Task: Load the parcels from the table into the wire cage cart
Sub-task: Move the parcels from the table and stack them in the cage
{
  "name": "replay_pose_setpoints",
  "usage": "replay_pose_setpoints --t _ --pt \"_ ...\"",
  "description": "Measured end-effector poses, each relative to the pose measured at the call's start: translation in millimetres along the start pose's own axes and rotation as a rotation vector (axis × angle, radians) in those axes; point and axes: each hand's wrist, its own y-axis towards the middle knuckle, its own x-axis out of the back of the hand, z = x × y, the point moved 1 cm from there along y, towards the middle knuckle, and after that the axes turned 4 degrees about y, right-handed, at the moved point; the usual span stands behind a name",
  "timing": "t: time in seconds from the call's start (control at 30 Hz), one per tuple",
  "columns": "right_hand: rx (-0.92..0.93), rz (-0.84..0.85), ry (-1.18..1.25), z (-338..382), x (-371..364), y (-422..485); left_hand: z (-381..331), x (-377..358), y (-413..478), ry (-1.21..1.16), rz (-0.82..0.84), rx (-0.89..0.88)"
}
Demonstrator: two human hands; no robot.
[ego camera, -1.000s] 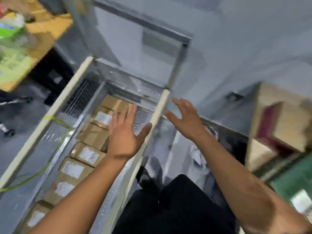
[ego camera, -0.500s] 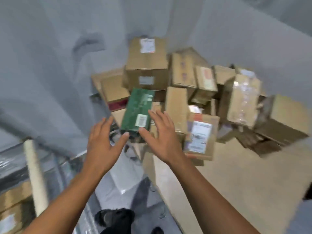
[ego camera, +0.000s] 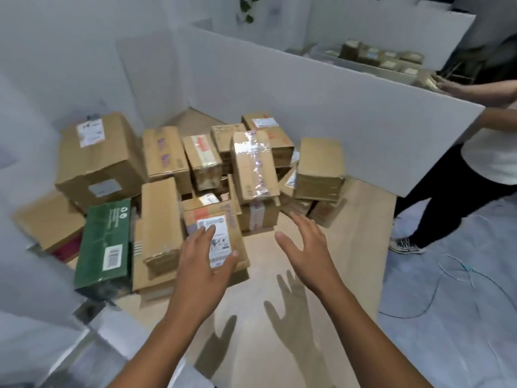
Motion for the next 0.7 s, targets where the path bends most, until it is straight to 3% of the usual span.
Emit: replay_pose_setpoints --t 0.27,0.4,0.53,0.63,0.7 --pt "-0.224 -0.217 0.129 -35 56 25 -38 -60 51 -0.065 0.197 -0.13" --pt "-0.276 -0.251 0.172 -51 86 51 -78 -98 89 -0.105 0.221 -0.222" --pt "-0.296 -0.279 0.238 -69 119 88 -126 -135 137 -0.148 0.143 -0.288" --pt "-0.284 -0.271 0.308 -83 140 137 -153 -172 184 -0.144 0.075 -0.228" --pt "-0.283 -0.234 0.361 -90 146 173 -160 -195 213 -0.151 0.088 -0.067"
